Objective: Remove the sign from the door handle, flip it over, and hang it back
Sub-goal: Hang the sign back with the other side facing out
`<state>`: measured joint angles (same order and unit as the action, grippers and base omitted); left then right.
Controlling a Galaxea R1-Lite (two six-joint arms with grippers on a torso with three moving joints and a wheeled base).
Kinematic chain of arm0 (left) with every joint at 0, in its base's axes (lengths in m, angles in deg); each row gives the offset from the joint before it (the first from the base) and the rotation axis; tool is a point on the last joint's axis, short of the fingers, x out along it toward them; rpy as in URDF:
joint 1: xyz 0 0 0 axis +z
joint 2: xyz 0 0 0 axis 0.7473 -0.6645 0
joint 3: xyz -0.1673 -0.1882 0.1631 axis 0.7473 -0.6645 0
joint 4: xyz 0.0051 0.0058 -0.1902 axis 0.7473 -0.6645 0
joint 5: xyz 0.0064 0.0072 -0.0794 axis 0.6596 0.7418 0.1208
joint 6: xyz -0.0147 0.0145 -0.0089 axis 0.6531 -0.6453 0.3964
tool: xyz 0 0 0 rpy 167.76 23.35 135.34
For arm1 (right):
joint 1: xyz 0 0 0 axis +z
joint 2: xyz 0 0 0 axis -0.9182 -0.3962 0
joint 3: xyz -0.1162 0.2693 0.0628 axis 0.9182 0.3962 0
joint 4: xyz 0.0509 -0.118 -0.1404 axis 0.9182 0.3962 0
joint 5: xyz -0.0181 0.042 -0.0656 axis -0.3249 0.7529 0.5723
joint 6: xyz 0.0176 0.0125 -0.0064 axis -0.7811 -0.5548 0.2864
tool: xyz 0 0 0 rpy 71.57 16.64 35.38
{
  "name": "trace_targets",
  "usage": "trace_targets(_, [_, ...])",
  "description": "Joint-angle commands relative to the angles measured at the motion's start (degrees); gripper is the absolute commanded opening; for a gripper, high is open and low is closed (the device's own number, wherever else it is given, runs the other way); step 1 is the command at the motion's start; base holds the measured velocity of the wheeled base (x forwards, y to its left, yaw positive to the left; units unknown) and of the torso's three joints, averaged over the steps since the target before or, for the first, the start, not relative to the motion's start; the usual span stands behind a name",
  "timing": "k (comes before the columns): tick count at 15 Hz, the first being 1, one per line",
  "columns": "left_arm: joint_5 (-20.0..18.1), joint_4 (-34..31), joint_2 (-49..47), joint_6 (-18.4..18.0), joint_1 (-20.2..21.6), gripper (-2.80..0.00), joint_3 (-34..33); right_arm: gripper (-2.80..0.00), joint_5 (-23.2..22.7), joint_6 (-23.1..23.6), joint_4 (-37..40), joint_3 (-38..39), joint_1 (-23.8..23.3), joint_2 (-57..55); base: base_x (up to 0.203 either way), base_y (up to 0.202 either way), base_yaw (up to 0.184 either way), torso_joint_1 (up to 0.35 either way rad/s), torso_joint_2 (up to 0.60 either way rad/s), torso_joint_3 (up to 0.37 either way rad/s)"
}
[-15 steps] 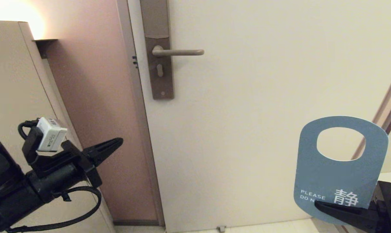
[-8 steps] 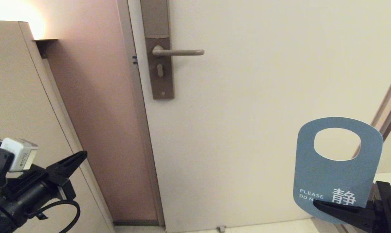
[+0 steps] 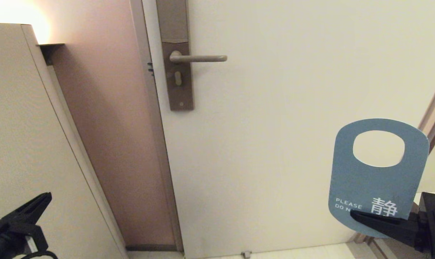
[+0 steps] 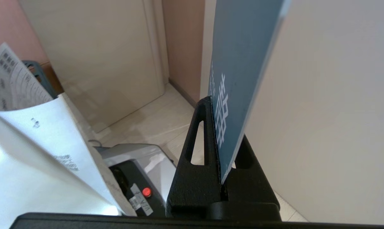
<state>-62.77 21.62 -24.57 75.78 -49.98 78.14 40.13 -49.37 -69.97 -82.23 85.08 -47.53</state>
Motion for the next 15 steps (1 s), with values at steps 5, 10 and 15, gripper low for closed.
trace_targets(5, [3.3,-25.1,27.8,2.7,1.1,-2.8,0.0,-2.8,-0.2,0.1,-0.1,-3.3,-1.1,-2.5,0.0,0.0,0.0,0.0,0.0,0.0])
trace_targets(10, [3.4,-38.3,41.0,3.3,1.3,-2.8,0.0,-2.8,-0.2,0.2,-0.2,-5.6,-1.1,-4.7,0.0,0.0,0.0,0.0,0.0,0.0])
trace_targets(15, [-5.1,-43.5,48.9,9.2,0.9,-2.8,0.0,-2.8,-0.2,0.5,-0.2,-8.3,-1.1,-7.1,0.0,0.0,0.0,0.0,0.0,0.0])
